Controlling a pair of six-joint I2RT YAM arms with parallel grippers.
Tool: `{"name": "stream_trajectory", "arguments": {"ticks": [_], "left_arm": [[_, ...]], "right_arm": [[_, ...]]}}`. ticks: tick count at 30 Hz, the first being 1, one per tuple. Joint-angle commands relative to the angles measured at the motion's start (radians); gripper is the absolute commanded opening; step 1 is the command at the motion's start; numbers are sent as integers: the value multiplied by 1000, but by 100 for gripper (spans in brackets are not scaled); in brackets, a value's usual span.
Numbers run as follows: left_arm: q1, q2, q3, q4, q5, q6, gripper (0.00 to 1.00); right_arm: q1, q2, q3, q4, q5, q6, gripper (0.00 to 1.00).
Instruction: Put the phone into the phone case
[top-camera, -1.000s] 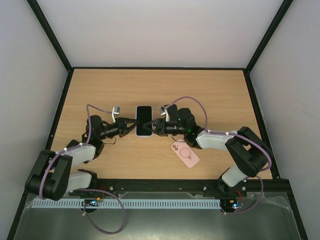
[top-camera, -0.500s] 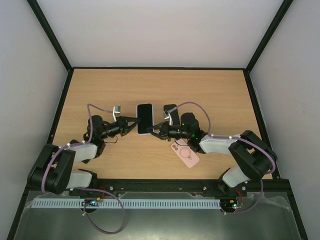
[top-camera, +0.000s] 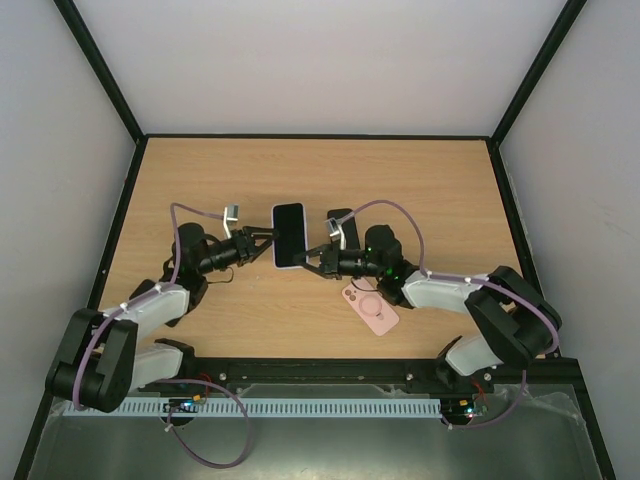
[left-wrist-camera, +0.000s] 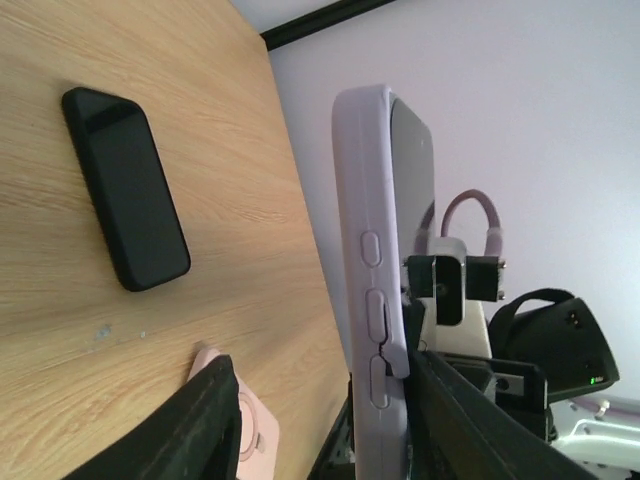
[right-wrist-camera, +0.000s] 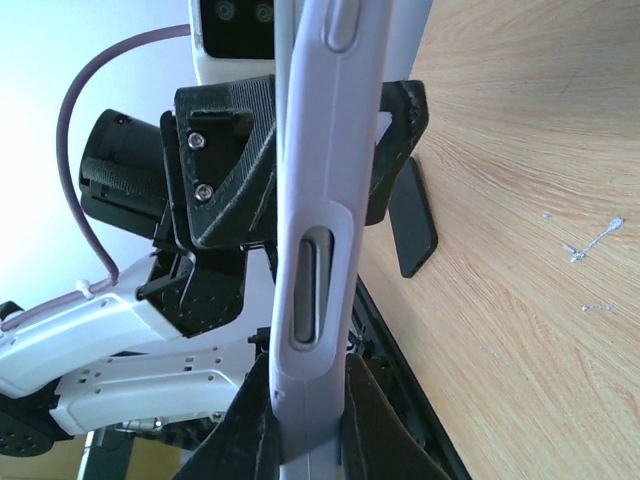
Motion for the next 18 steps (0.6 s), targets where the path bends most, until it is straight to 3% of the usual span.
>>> {"name": "stream_trajectory", "arguments": {"ticks": [1, 4, 10, 14, 18], "left_arm": [[-8, 1, 28, -29, 8, 51, 47], [-11, 11, 31, 25, 29, 18, 47], [-17, 27, 29, 95, 58, -13, 38], [-21, 49, 22, 148, 81, -32, 20], [-22, 59, 16, 214, 108, -55, 8]], "right_arm": [[9, -63, 57, 23, -29, -112, 2], [11, -53, 61, 16, -55, -127, 2], [13, -50, 63, -26, -74, -167, 2], [14, -51, 74, -82, -86, -207, 4], [14, -75, 102, -214, -49, -292, 14]]}}
